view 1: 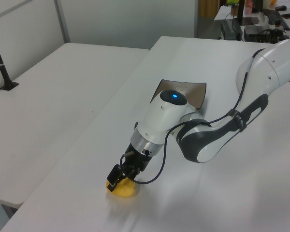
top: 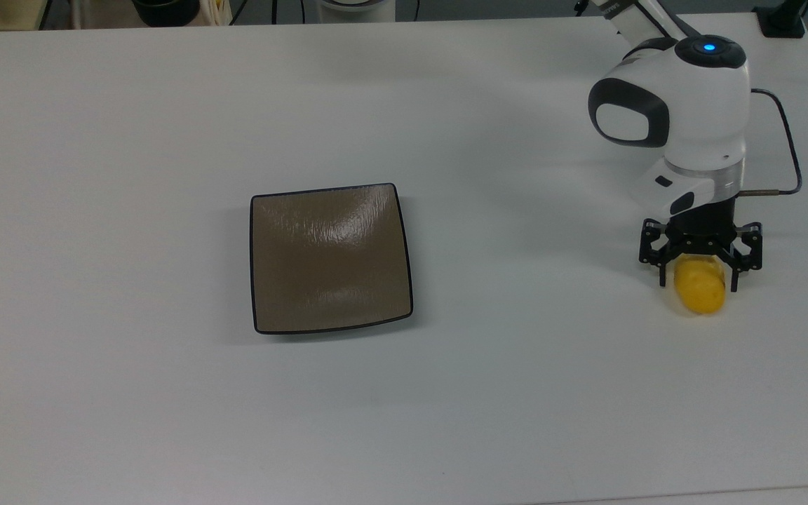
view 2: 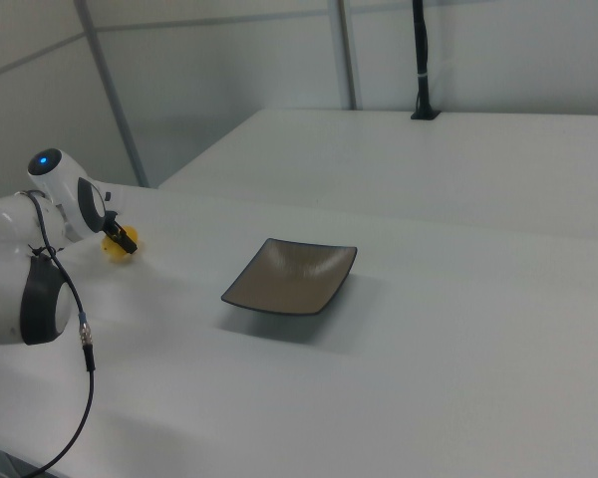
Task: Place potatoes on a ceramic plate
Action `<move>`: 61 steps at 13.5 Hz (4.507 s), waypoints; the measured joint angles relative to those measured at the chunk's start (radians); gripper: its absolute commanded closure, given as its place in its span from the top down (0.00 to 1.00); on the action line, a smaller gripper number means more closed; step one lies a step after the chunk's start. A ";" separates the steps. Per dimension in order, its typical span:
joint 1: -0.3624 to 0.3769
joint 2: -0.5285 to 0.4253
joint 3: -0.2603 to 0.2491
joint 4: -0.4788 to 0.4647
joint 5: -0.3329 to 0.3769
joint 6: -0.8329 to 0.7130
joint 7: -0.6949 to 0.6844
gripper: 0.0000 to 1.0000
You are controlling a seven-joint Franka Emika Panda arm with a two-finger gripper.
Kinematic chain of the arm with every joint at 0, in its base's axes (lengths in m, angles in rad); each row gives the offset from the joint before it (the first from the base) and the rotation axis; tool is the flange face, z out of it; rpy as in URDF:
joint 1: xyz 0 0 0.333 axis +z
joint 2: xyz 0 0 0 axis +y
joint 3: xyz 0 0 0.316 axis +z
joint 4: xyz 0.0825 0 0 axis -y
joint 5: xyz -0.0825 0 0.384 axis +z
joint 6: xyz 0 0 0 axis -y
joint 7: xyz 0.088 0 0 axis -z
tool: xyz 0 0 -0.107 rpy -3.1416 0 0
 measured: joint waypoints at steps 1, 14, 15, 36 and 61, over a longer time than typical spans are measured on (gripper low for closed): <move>0.000 0.001 0.001 0.003 -0.019 0.000 0.000 0.38; -0.087 -0.241 0.020 -0.211 -0.023 0.000 -0.036 0.31; -0.107 -0.282 0.021 -0.255 0.023 -0.001 -0.090 0.31; -0.293 -0.555 -0.349 -0.369 0.377 -0.519 -1.010 0.63; -0.315 -0.650 -0.342 -0.485 0.439 -0.813 -1.175 1.00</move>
